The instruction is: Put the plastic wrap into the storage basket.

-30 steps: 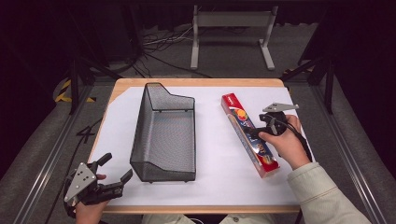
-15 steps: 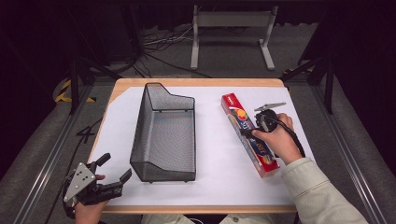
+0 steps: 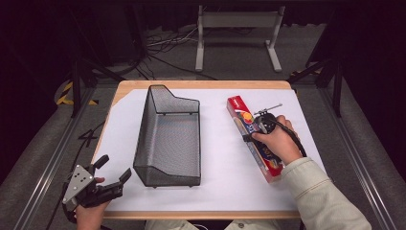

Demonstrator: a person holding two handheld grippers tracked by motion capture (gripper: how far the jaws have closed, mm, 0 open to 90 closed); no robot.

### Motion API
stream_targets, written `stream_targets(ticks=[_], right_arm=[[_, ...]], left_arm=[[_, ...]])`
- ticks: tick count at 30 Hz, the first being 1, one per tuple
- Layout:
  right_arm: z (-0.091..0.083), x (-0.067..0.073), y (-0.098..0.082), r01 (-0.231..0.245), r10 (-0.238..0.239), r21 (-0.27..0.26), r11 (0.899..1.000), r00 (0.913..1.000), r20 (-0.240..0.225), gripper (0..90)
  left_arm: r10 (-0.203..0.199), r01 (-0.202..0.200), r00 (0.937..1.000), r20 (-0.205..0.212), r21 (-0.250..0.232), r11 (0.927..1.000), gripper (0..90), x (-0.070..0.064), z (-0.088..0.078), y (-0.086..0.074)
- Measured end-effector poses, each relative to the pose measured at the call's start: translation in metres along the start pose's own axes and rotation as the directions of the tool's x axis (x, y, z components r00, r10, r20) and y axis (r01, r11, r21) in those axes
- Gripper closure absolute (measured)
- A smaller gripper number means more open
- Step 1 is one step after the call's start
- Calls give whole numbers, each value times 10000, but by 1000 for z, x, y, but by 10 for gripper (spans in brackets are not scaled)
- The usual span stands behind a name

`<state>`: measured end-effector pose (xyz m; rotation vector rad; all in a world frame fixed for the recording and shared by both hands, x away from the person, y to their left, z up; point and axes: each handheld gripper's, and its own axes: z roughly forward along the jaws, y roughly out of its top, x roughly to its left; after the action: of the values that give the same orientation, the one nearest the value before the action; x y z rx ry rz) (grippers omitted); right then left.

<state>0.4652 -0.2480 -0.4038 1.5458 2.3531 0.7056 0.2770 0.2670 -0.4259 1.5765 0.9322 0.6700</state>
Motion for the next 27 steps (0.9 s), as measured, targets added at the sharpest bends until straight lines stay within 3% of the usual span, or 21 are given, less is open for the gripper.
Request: stream_targets(ticks=[4, 6, 11, 15, 21, 27], right_arm=[[7, 0, -2, -216, 212, 475, 9986, 9997, 74, 205], [10, -1, -2, -71, 71, 849, 9964, 10000, 5, 209], [11, -1, -2, 82, -90, 1074, 9942, 9999, 71, 220], [11, 0, -1, -152, 142, 1327, 9910, 9999, 88, 314], [8, 5, 0, -611, 533, 1339, 9891, 9967, 610, 384], [6, 5, -1, -930, 848, 1199, 9884, 9938, 714, 407]], left_arm=[[84, -84, 10000, -27, 84, 9999, 94, 0, 3, -1], [102, -102, 9999, -18, 110, 9999, 94, 0, 4, -1], [181, -182, 9998, 31, 160, 9997, 94, -1, 5, -1], [182, -182, 9998, 58, 143, 9997, 94, -2, 4, -1], [150, -151, 9998, 100, 87, 9998, 94, -1, 2, -2], [225, -227, 9997, 136, 101, 9997, 94, -2, 2, -1]])
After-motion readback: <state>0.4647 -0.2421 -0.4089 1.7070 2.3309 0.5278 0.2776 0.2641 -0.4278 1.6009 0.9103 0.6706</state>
